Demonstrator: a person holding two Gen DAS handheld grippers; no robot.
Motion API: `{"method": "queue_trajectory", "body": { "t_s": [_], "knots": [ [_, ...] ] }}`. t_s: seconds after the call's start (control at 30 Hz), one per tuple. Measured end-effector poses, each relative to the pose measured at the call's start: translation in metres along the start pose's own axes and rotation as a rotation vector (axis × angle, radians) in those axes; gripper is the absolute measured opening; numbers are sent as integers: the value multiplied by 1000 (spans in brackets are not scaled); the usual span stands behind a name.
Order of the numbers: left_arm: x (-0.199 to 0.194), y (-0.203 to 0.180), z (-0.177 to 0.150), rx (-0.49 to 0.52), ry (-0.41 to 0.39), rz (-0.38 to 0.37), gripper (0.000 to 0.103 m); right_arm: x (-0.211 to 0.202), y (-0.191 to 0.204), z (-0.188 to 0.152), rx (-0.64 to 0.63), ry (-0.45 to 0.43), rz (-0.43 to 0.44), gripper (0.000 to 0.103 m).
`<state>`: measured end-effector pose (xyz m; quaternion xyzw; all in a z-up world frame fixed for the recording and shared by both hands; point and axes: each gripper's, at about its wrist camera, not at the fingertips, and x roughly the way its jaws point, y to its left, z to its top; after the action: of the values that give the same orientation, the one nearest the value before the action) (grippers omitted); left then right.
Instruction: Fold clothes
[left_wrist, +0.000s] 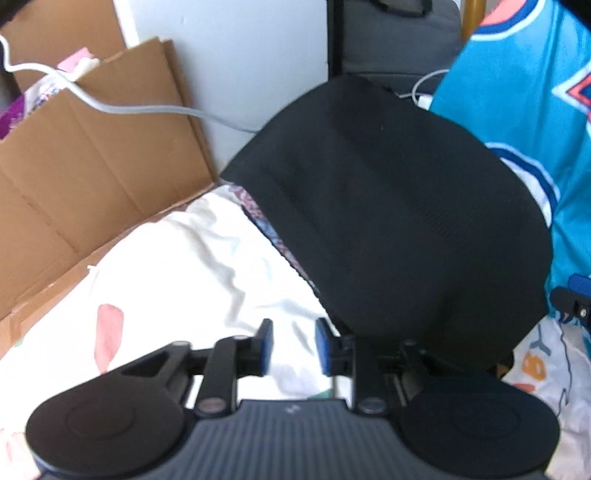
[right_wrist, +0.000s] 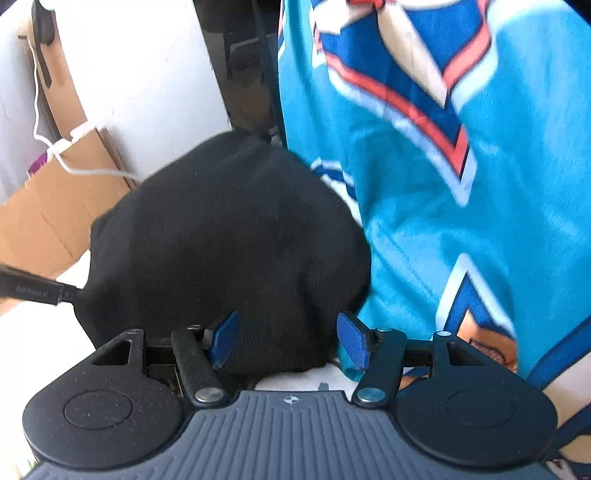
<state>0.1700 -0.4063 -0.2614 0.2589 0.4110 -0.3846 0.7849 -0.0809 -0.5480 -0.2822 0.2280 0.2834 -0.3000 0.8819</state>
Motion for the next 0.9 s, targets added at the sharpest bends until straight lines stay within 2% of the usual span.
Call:
{"method": "queue_trajectory", "body": {
  "t_s": [0.07, 0.1, 0.17, 0.23, 0.3, 0.33, 0.53, 0.77, 0.9],
  "knots": [
    [-12, -1, 0, -3, -10, -5, 53, -7, 5, 6, -1, -1, 5, 75],
    [-18, -1, 0, -8, -15, -9, 58, -9, 8, 9, 0, 4, 9, 83],
    [-30, -1, 0, -26, -21, -17, 74, -14, 15, 13, -6, 20, 14, 93],
    [-45, 0, -1, -44, -37, -13, 85, -19, 24, 18, -22, 44, 14, 94],
    [-60, 1, -1, -59, -51, -3, 89, -25, 32, 23, -42, 68, 15, 102],
    [-67, 1, -1, -66, -50, 2, 93, -28, 36, 26, -49, 81, 15, 103],
    [-113, 9, 2, -101, -53, 34, 101, -53, 58, 46, -58, 137, 38, 103],
    [-168, 18, 11, -149, -75, 90, 102, -80, 84, 66, -51, 180, 7, 103],
    [-198, 29, 12, -171, -93, 98, 102, -95, 102, 76, -60, 202, 8, 103]
  ]
}}
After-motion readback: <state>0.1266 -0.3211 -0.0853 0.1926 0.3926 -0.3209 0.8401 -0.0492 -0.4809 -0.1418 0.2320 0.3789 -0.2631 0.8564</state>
